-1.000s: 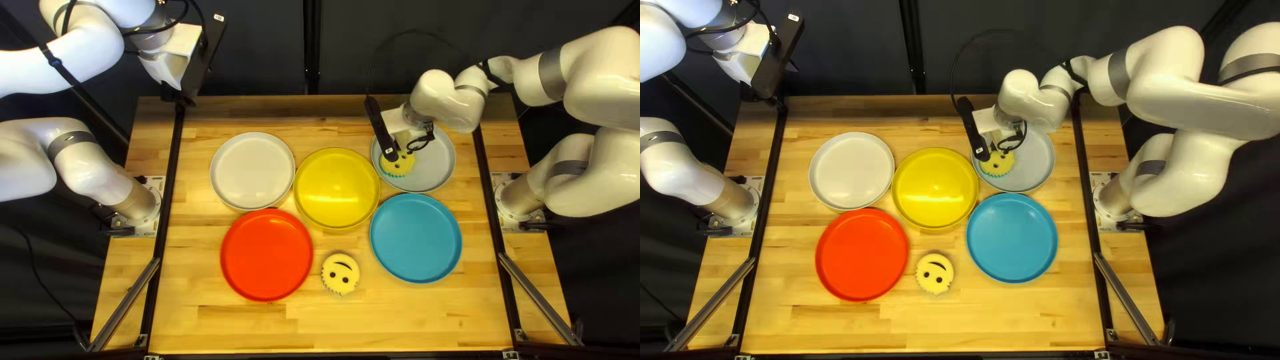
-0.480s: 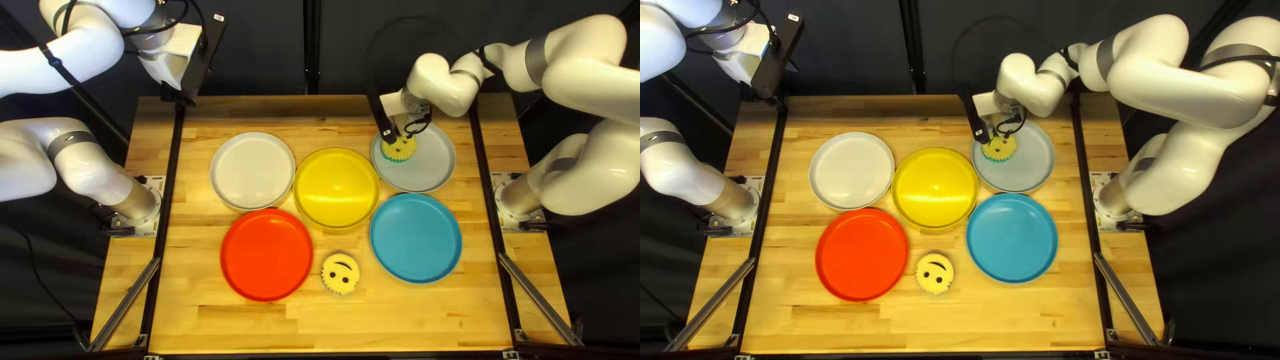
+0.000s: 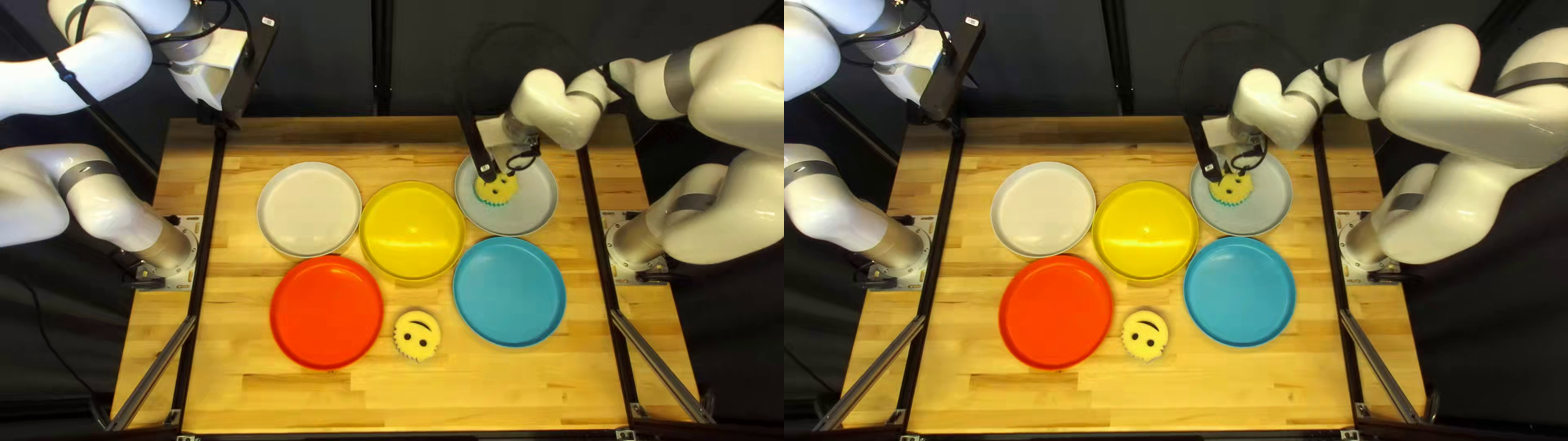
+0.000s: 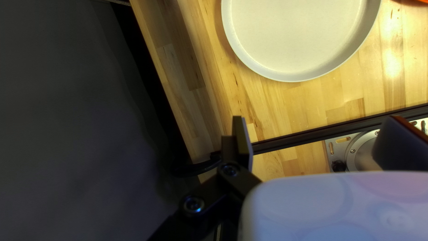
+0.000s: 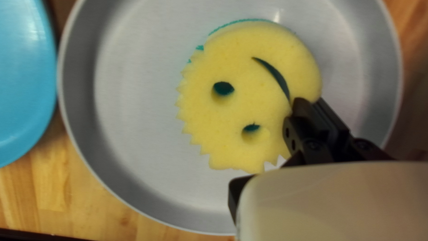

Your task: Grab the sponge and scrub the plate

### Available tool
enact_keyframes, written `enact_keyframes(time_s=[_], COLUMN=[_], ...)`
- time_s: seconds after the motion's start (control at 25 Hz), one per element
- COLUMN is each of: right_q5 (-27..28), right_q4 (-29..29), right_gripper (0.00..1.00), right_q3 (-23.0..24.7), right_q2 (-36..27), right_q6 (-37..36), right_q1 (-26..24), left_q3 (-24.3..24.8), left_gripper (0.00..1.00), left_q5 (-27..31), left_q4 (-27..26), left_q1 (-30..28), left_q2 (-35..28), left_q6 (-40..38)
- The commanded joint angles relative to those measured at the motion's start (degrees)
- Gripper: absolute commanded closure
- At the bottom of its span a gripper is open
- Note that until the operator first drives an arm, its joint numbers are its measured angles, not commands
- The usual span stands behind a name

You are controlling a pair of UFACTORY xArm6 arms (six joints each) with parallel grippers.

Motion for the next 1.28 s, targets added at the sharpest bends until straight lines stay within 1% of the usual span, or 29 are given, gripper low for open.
enact_keyframes(time_s=[0.04,0.2,0.28,0.32,0.44,0.56,0.64,0.76,0.84,1.0,1.28], right_q5=[0.16,0.34,0.26,0.24,0.76,2.61,3.61,3.83,3.45,2.48,1.21], right_q4=[-0.74,-0.32,0.84,1.23,3.03,3.35,3.36,3.67,4.10,5.07,5.61], right_gripper=[1.00,1.00,1.00,1.00,1.00,1.00,1.00,1.00,1.00,1.00,1.00], right_q3=[3.03,2.31,0.48,-0.19,-4.06,-7.85,-9.58,-10.42,-9.72,-6.65,1.03], right_q2=[-3.77,-3.06,-0.74,0.11,4.30,7.16,8.15,8.86,8.49,5.95,-1.44], right_q6=[1.38,-1.74,-5.80,-7.01,-12.49,-15.80,-16.85,-17.55,-17.45,-17.20,-15.91], right_q1=[1.78,-1.32,-5.01,-6.10,-10.77,-14.33,-15.69,-16.39,-15.92,-14.26,-10.28], left_q3=[0.00,0.00,0.00,0.00,0.00,0.00,0.00,0.00,0.00,0.00,0.00], left_gripper=[0.00,0.00,0.00,0.00,0.00,0.00,0.00,0.00,0.00,0.00,0.00], left_q5=[0.00,0.00,0.00,0.00,0.00,0.00,0.00,0.00,0.00,0.00,0.00], left_q4=[0.00,0.00,0.00,0.00,0.00,0.00,0.00,0.00,0.00,0.00,0.00], left_q1=[0.00,0.00,0.00,0.00,0.00,0.00,0.00,0.00,0.00,0.00,0.00], left_q2=[0.00,0.00,0.00,0.00,0.00,0.00,0.00,0.00,0.00,0.00,0.00], left_q6=[0.00,0.00,0.00,0.00,0.00,0.00,0.00,0.00,0.00,0.00,0.00])
